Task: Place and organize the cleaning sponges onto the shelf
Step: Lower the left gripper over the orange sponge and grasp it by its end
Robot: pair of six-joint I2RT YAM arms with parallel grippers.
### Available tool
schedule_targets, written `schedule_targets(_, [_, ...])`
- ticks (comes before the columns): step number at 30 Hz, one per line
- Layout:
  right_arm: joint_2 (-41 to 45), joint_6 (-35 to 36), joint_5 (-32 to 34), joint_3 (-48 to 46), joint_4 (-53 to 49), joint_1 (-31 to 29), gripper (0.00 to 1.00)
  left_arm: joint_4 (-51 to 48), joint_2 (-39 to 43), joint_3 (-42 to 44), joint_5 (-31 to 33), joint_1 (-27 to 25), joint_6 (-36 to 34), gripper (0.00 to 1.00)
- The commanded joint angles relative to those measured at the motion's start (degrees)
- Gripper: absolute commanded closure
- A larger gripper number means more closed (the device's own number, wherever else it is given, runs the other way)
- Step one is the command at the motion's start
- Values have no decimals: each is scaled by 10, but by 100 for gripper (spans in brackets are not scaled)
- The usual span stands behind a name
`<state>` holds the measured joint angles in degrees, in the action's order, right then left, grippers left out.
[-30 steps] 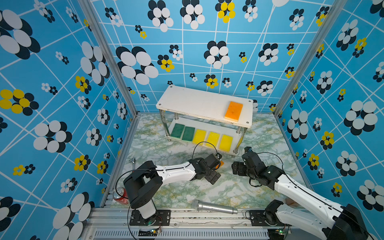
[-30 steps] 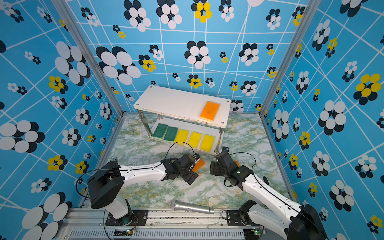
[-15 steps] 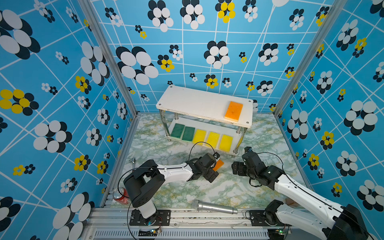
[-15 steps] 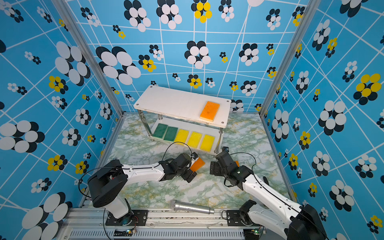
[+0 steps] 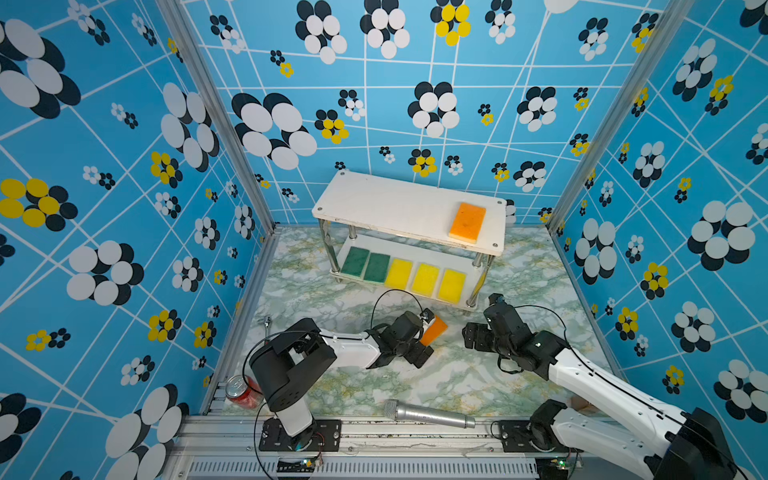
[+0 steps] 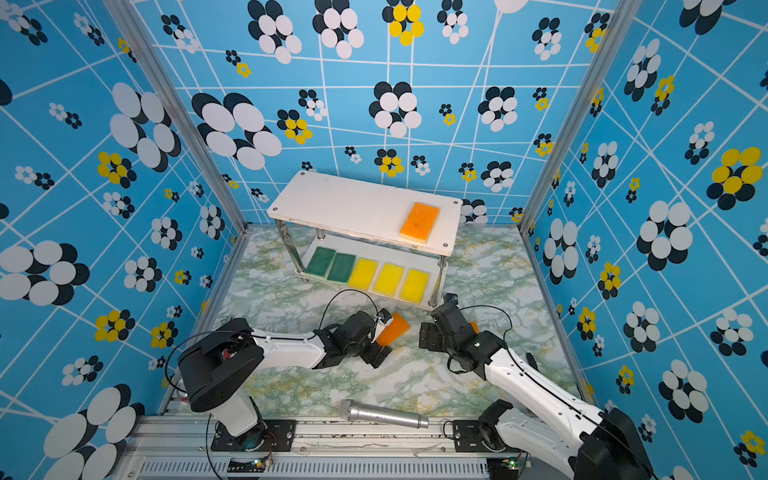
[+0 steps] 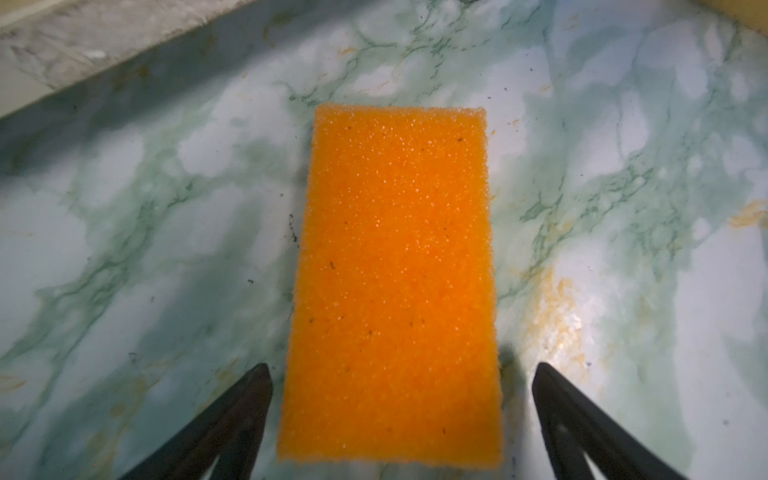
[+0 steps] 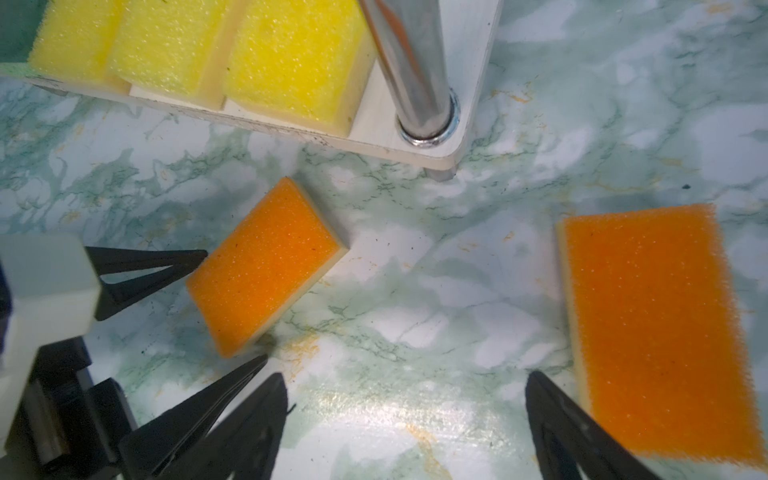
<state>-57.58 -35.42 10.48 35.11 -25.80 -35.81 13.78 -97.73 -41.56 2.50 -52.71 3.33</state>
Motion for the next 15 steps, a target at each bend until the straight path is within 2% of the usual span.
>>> schedule_targets(1, [7, -10, -5, -7, 8, 3, 9, 31, -15, 10, 1, 2, -12, 1])
schedule_targets(15, [2, -16, -4, -3, 8, 3, 9, 76, -58, 11, -1, 3, -4, 1])
